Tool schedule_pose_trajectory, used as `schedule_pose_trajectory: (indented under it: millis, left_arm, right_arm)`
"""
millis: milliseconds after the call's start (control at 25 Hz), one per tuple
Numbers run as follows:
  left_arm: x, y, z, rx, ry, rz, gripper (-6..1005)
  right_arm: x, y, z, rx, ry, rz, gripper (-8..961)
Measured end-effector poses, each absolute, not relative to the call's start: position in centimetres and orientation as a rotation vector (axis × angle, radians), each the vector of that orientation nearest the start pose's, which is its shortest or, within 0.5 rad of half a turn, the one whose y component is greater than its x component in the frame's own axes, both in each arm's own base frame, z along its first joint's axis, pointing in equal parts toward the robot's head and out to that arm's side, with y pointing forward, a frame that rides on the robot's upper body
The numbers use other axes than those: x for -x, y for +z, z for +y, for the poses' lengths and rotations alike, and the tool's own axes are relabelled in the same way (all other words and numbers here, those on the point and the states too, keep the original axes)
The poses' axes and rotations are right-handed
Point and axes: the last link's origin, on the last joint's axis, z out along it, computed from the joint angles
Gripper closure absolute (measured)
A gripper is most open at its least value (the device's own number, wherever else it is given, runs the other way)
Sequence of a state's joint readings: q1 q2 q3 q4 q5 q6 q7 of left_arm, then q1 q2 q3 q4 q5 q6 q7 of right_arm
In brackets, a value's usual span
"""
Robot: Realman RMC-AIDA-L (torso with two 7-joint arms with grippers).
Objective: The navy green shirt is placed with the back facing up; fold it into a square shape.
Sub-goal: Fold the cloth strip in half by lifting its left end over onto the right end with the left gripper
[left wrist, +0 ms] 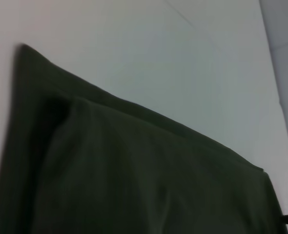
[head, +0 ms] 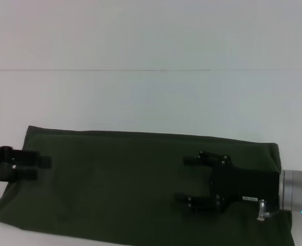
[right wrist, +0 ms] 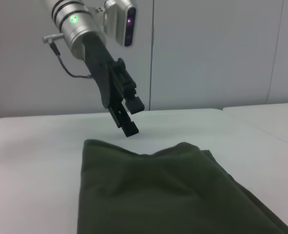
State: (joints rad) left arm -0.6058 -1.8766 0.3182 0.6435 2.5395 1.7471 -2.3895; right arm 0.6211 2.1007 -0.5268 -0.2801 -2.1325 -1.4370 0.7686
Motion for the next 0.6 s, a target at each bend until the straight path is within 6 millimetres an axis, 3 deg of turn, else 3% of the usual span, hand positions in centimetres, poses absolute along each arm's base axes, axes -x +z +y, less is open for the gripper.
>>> schedule_pose_trajectory:
  millis: [400, 600]
  left_arm:
    - [33.1, 6.1, 33.8, 2.121, -0.268, -1.998, 310]
    - [34.2, 5.8, 34.7, 2.047, -0.212, -1.935, 311]
  right_arm:
    - [-26.5, -7.4, 31.1, 2.768, 0.653, 0.176, 54]
    - [-26.6, -7.4, 31.1, 2.768, 0.653, 0.187, 54]
